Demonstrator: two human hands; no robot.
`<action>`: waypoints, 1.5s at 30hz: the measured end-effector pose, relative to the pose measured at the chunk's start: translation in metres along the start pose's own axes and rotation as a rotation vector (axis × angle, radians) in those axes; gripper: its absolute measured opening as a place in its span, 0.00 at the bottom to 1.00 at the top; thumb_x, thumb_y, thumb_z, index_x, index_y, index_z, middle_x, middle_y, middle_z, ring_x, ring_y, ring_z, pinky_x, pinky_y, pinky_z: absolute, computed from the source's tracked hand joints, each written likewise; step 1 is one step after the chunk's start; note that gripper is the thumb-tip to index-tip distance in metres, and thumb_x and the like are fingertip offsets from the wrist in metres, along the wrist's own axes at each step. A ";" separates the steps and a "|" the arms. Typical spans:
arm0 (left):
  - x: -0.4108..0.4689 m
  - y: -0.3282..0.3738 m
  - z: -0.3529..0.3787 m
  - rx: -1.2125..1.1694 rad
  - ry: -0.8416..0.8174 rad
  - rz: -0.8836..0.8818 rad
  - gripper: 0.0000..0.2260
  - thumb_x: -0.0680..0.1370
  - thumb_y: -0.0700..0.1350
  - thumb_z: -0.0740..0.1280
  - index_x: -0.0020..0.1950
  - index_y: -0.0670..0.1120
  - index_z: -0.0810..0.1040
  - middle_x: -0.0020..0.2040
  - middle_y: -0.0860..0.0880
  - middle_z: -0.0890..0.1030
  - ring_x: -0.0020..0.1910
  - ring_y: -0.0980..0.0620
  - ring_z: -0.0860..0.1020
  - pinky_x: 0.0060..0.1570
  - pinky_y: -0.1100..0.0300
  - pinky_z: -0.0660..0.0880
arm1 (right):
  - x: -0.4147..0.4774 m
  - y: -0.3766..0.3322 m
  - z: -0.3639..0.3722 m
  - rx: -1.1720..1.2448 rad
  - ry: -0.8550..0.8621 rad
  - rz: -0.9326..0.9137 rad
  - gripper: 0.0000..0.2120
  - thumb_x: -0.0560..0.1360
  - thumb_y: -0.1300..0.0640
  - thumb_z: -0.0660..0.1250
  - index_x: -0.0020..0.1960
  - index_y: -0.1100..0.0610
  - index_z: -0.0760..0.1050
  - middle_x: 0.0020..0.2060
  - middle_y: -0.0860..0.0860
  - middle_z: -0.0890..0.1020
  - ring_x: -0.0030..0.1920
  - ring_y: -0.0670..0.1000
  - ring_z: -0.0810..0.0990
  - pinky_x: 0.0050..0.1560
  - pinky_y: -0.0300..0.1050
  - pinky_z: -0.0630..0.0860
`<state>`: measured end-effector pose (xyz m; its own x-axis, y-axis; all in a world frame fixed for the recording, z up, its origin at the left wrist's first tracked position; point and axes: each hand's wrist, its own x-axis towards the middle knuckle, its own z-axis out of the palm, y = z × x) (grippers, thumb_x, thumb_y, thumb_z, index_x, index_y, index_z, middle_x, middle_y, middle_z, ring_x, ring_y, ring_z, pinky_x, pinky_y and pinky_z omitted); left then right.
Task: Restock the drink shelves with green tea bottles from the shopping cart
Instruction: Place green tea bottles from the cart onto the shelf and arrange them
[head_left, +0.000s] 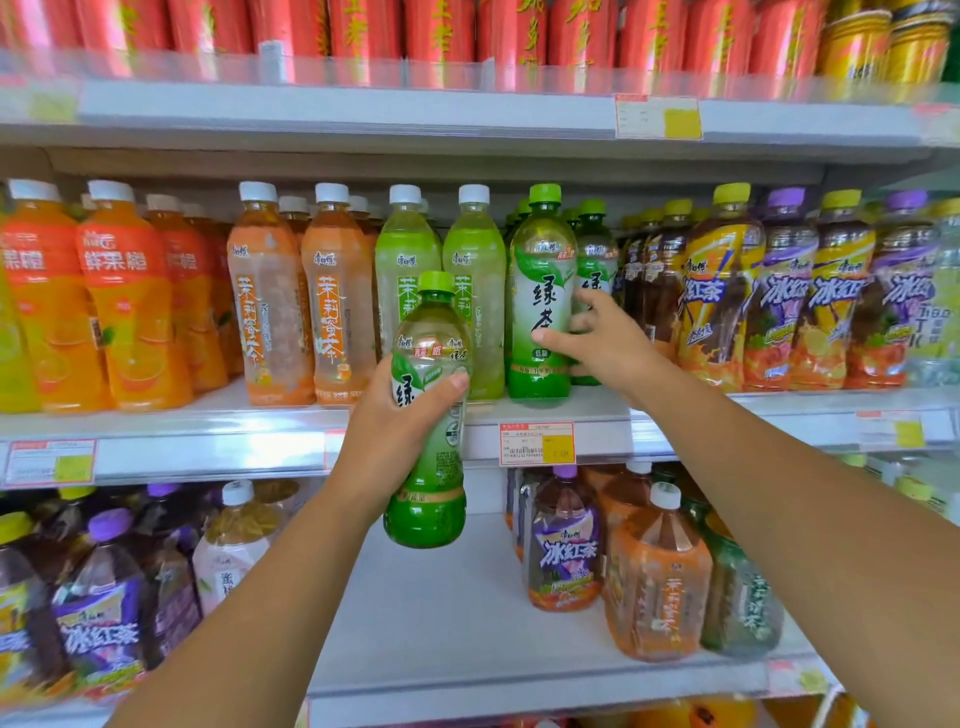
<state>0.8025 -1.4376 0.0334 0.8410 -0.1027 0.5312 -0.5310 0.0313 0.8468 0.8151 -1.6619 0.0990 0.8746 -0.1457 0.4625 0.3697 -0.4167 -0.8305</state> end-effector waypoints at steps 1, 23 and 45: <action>0.000 0.000 0.000 -0.004 0.003 0.001 0.13 0.73 0.54 0.73 0.57 0.58 0.77 0.49 0.55 0.85 0.48 0.54 0.84 0.50 0.51 0.80 | 0.001 0.002 0.001 -0.023 0.019 -0.007 0.30 0.73 0.55 0.72 0.69 0.55 0.62 0.56 0.53 0.77 0.51 0.49 0.79 0.43 0.41 0.77; -0.038 0.048 0.045 -0.029 0.018 -0.044 0.27 0.68 0.50 0.79 0.58 0.49 0.66 0.50 0.49 0.81 0.46 0.54 0.83 0.47 0.55 0.81 | -0.150 0.006 0.060 0.228 -0.207 -0.056 0.32 0.66 0.55 0.75 0.65 0.40 0.67 0.58 0.41 0.80 0.60 0.41 0.78 0.62 0.48 0.74; 0.004 -0.053 -0.016 1.323 0.166 0.527 0.24 0.80 0.64 0.54 0.61 0.49 0.77 0.51 0.48 0.79 0.53 0.45 0.74 0.59 0.49 0.64 | -0.018 0.012 -0.044 0.018 0.105 -0.054 0.27 0.71 0.60 0.74 0.67 0.53 0.70 0.56 0.46 0.80 0.54 0.44 0.78 0.57 0.44 0.76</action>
<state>0.8355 -1.4238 -0.0086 0.4724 -0.2521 0.8446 -0.4057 -0.9129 -0.0455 0.7904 -1.7038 0.0945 0.8160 -0.2176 0.5356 0.4213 -0.4107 -0.8086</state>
